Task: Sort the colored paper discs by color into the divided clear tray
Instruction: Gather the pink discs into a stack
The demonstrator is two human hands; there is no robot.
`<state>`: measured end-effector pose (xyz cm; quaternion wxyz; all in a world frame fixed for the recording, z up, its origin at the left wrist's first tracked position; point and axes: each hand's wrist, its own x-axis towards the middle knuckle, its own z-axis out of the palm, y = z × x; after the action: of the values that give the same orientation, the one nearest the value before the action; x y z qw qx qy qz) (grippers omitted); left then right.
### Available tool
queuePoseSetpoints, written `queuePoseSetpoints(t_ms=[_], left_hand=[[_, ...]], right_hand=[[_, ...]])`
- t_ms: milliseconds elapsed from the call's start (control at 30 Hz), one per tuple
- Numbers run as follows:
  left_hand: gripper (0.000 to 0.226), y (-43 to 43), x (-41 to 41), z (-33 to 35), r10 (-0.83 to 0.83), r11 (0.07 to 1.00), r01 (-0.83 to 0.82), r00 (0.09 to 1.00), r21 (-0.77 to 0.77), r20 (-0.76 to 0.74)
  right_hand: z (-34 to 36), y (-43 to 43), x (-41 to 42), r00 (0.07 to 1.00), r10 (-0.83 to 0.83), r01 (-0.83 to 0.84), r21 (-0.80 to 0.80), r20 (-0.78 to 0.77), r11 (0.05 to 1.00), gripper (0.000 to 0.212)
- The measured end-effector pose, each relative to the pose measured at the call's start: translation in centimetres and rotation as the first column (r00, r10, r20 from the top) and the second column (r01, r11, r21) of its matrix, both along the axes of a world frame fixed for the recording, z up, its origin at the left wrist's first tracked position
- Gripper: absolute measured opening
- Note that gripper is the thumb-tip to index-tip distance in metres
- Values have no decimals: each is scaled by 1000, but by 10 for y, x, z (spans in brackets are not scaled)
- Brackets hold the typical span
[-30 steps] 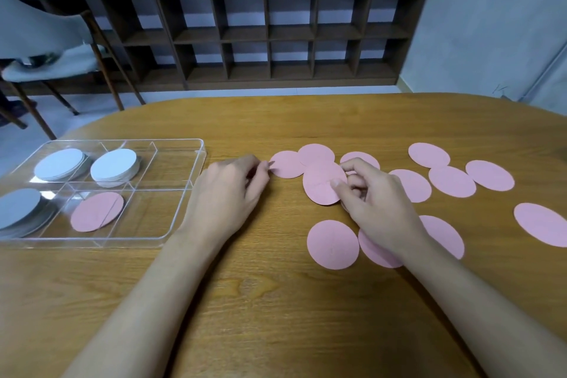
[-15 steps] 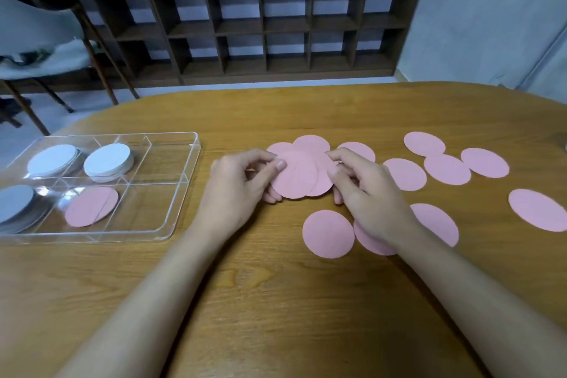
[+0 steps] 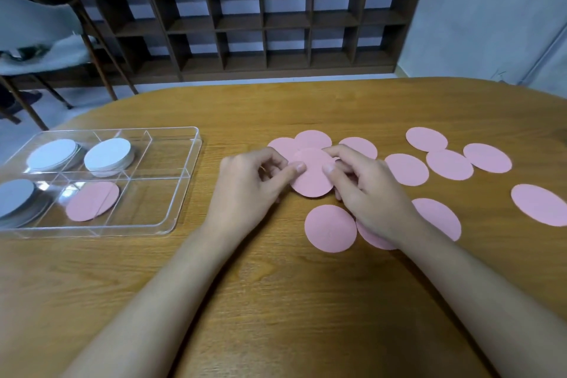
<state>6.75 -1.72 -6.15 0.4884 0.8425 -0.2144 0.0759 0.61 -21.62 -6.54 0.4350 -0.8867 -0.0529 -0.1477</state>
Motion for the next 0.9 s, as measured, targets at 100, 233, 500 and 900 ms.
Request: queuePoseSetpoints(t_ms=[100, 233, 500, 900], left_hand=[[31, -1, -1, -1, -61, 990, 55, 997, 133, 39], [39, -2, -4, -7, -306, 911, 292, 952, 292, 2], [45, 0, -2, -6, -406, 857, 411, 910, 311, -83], [11, 3, 12, -8, -392, 920, 383, 879, -90, -271]], right_hand=[[1, -9, 3, 998, -57, 55, 34, 35, 998, 19], [-1, -16, 5, 994, -103, 101, 40, 41, 994, 19], [-3, -14, 6, 995, -92, 92, -6, 41, 996, 21], [-4, -14, 6, 995, -101, 101, 23, 16, 995, 21]])
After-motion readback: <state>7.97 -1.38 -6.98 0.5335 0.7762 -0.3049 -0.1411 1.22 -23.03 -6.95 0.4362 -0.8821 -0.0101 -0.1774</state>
